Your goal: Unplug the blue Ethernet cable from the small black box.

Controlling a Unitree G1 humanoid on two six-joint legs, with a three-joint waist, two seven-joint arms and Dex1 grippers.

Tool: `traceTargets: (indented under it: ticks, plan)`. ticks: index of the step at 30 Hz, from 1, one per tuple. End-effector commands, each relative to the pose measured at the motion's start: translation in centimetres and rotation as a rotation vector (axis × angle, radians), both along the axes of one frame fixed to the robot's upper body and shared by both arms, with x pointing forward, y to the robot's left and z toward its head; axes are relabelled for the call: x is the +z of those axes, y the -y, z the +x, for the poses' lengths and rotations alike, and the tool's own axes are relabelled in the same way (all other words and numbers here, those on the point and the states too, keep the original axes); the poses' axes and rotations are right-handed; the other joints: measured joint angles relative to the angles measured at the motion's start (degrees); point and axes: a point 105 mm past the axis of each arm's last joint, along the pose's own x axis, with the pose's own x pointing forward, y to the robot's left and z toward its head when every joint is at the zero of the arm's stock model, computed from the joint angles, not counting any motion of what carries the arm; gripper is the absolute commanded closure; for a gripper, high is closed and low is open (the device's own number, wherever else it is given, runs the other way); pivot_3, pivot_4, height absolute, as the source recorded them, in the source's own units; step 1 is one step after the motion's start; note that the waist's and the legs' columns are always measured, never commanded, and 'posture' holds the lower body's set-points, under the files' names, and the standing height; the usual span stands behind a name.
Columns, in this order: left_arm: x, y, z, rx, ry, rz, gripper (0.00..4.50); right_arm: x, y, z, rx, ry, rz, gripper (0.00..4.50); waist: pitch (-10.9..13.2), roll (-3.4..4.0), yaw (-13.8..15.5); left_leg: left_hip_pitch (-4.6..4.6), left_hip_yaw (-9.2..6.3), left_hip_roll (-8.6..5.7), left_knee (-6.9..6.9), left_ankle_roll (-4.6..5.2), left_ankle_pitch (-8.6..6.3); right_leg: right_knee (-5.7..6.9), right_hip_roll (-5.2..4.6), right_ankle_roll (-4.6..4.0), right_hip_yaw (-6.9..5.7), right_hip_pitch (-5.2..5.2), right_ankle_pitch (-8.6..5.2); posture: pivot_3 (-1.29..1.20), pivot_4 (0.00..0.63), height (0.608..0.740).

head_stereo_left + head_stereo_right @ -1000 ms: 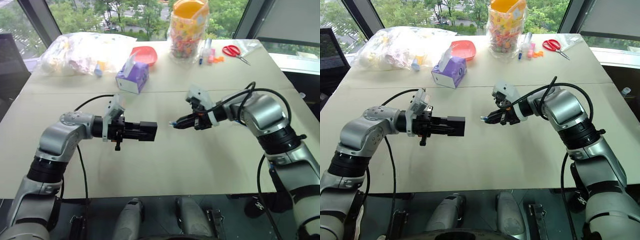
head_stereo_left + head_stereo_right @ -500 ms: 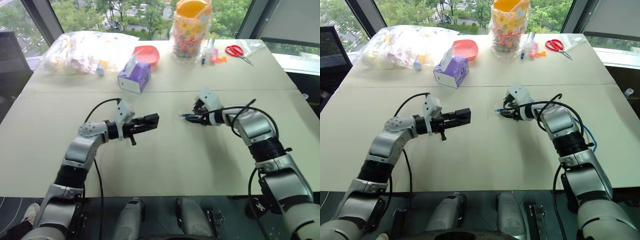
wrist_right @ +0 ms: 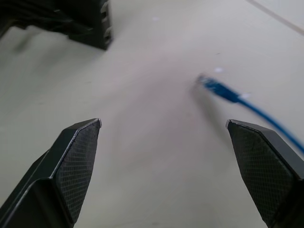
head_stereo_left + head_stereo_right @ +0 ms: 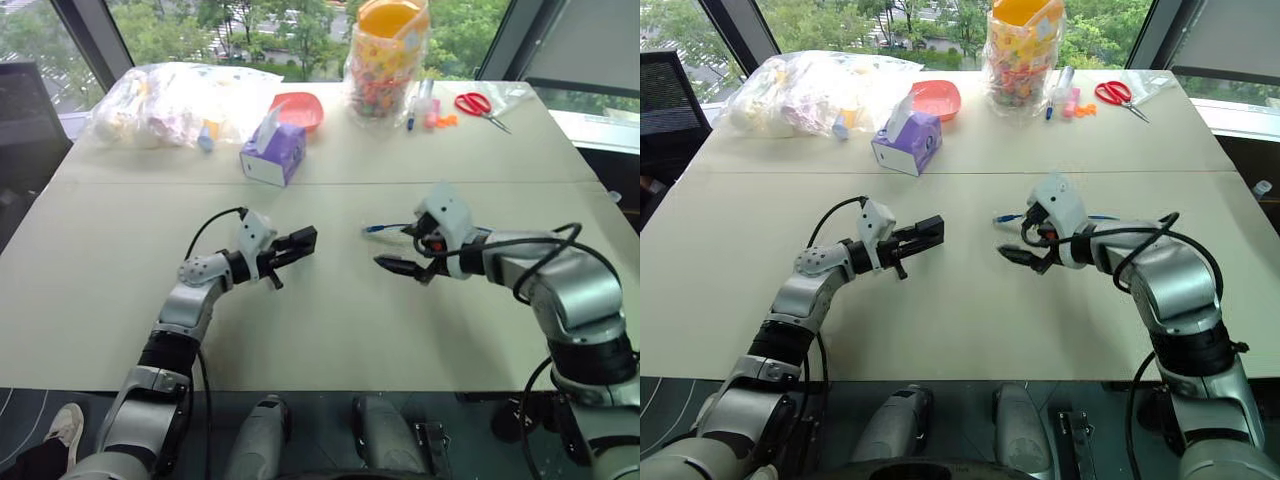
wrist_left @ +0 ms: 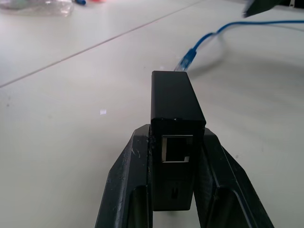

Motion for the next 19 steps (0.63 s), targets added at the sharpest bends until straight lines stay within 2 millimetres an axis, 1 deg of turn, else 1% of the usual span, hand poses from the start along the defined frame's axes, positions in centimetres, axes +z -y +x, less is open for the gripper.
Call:
traceTargets:
  ticks: [1, 7, 8, 12, 14, 16, 19]
  plan:
    - [-0.6, -1.6, 0.2, 0.033, -0.019, 0.007, 2.96, 1.0, -0.4, -1.0, 0.009, 0.034, 0.023, 0.0, 0.0, 0.01, -0.2, 0.03, 0.01, 0.0, 0.0, 0.0, 0.0, 0.0, 0.0, 0.0, 0.0, 0.04, 0.0, 0.0, 0.15, 0.74]
    - [0.1, -2.7, -0.1, 0.028, -0.023, 0.002, 0.35, 0.6, -0.5, -2.0, 0.012, 0.008, 0.021, 0.0, 0.0, 0.0, 0.0, 0.08, 0.01, 0.02, 0.05, 0.01, 0.01, -0.01, 0.02, 0.0, -0.01, 0.11, 0.0, 0.0, 0.15, 0.74]
    - [0.3, -3.0, -0.1, 0.027, -0.024, 0.0, 0.02, 0.5, -0.5, -2.1, 0.012, 0.005, 0.021, 0.0, 0.0, 0.0, 0.0, 0.08, 0.01, 0.02, 0.05, 0.01, 0.01, -0.02, 0.02, 0.0, -0.01, 0.12, 0.0, 0.0, 0.15, 0.74]
    - [1.5, -3.9, -0.9, 0.012, -0.063, -0.024, 0.02, 0.4, -0.1, -2.3, 0.008, -0.001, 0.016, 0.0, 0.0, 0.0, 0.0, 0.07, 0.01, 0.03, 0.03, 0.01, 0.0, -0.02, 0.02, 0.0, -0.01, 0.11, 0.0, 0.0, 0.15, 0.74]
    - [2.3, -4.4, -1.6, -0.002, -0.082, -0.029, 0.02, 0.5, 0.2, -2.3, 0.002, -0.003, 0.013, 0.0, 0.0, 0.0, -0.1, 0.07, 0.0, 0.03, 0.03, 0.01, 0.0, -0.02, 0.02, 0.0, -0.01, 0.11, 0.0, 0.0, 0.15, 0.74]
    - [3.1, -5.1, -2.8, -0.031, -0.106, -0.023, 0.02, 0.7, 0.6, -2.5, 0.001, -0.004, 0.014, 0.0, 0.0, 0.0, -0.2, 0.07, 0.0, 0.03, 0.02, 0.01, 0.0, -0.03, 0.02, 0.0, -0.01, 0.11, -0.01, 0.0, 0.15, 0.74]
    - [3.6, -5.7, -4.0, -0.046, -0.133, -0.013, 0.02, 0.8, 1.0, -2.5, 0.006, 0.004, 0.008, 0.0, 0.0, 0.0, -0.2, 0.07, 0.0, 0.04, 0.0, 0.02, 0.0, -0.04, 0.02, -0.01, -0.01, 0.1, -0.01, 0.0, 0.15, 0.74]
